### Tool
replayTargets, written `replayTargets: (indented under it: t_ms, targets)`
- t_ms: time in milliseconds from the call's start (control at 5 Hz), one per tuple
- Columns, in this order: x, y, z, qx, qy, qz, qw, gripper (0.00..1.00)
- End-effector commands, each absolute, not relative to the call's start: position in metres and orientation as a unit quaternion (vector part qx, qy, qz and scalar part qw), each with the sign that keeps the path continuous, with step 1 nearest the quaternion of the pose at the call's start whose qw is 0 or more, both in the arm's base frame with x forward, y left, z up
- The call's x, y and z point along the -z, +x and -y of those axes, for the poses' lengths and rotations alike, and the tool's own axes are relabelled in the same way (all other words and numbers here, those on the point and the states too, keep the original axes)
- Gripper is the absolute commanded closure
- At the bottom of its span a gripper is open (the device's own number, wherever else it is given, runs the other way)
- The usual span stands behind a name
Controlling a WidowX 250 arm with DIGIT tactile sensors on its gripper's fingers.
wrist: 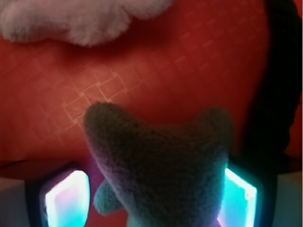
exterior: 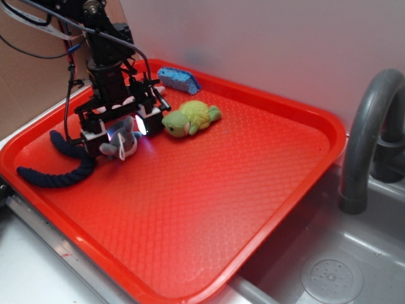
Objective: Grab the gray animal.
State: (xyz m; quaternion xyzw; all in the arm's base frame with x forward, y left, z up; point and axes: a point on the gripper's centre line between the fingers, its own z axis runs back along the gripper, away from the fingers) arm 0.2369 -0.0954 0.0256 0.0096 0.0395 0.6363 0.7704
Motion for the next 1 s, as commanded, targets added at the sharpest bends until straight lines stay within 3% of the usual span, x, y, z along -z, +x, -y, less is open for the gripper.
replayTargets:
  t_ms: [0, 200, 400, 600, 800]
  targets:
    - [-0.037, 0.223, 0.101, -0.566, -0.001, -0.027, 0.824, 1.00]
    - [-0.085, 0.229, 0.107, -0.523, -0.028, 0.052, 0.850, 1.00]
    - [-0.135, 0.231, 0.115, -0.490, -0.085, 0.104, 0.862, 1.00]
    - [-0.186, 0.236, 0.119, -0.377, -0.162, 0.103, 0.906, 1.00]
    - [-0.236, 0.222, 0.119, -0.325, -0.154, 0.148, 0.921, 1.00]
